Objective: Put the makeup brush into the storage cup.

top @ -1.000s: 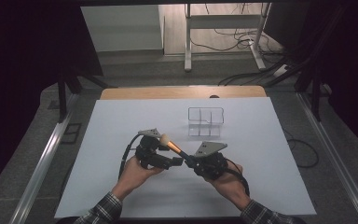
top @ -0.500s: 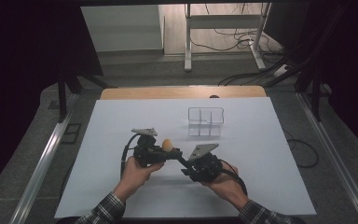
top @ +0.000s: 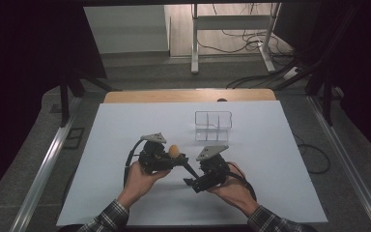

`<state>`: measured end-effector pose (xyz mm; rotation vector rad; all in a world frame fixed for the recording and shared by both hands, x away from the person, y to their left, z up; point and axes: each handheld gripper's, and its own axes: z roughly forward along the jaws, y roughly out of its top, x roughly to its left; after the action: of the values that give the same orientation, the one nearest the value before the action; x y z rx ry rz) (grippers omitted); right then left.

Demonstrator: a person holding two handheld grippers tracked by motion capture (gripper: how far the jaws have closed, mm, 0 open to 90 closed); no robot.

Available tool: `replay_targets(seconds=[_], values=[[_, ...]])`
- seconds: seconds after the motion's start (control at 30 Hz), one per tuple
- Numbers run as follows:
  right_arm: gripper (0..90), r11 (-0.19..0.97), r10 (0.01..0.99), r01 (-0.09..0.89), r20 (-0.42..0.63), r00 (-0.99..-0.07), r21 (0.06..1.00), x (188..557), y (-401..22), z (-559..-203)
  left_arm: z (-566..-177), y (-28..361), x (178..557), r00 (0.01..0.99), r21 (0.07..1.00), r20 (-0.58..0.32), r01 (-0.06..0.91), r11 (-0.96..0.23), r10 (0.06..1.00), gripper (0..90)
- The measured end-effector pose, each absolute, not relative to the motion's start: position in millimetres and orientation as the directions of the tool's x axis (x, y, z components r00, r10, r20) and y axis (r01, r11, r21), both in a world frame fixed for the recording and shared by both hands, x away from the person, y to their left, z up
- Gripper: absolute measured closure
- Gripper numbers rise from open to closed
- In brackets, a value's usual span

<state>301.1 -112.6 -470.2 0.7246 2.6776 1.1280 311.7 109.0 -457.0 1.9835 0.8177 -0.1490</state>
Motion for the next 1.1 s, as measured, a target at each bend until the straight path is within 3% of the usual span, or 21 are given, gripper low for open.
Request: replay_targets(seconds=[0.1,0.4,0.47,0.63,0.87,1.1], values=[[15.5,0.600,0.497,0.374,0.036,-0.867,0.707,300.0,-111.0,-469.2,-456.7,106.5,310.8,0.773,0.731,-0.413,0.597,-0.331,0.481,73.1],[64.1,0.612,0.472,0.342,0.018,-0.881,0.713,298.1,-110.3,-467.0,-459.1,103.0,310.3,0.773,0.725,-0.420,0.601,-0.337,0.475,73.0],[71.1,0.613,0.462,0.343,0.029,-0.886,0.712,298.7,-110.9,-467.3,-459.2,102.8,310.3,0.771,0.727,-0.421,0.602,-0.332,0.478,73.0],[73.9,0.639,0.446,0.303,-0.021,-0.895,0.707,295.0,-107.6,-465.4,-461.0,104.5,311.2,0.781,0.741,-0.413,0.587,-0.326,0.468,71.1],[74.1,0.632,0.457,0.332,0.009,-0.889,0.700,298.3,-111.9,-465.4,-460.5,105.0,309.3,0.798,0.758,-0.322,0.540,-0.367,0.510,38.4],[74.1,0.622,0.472,0.344,0.013,-0.881,0.703,301.1,-117.1,-463.1,-462.2,108.5,306.9,0.805,0.750,-0.285,0.525,-0.402,0.520,26.3]])
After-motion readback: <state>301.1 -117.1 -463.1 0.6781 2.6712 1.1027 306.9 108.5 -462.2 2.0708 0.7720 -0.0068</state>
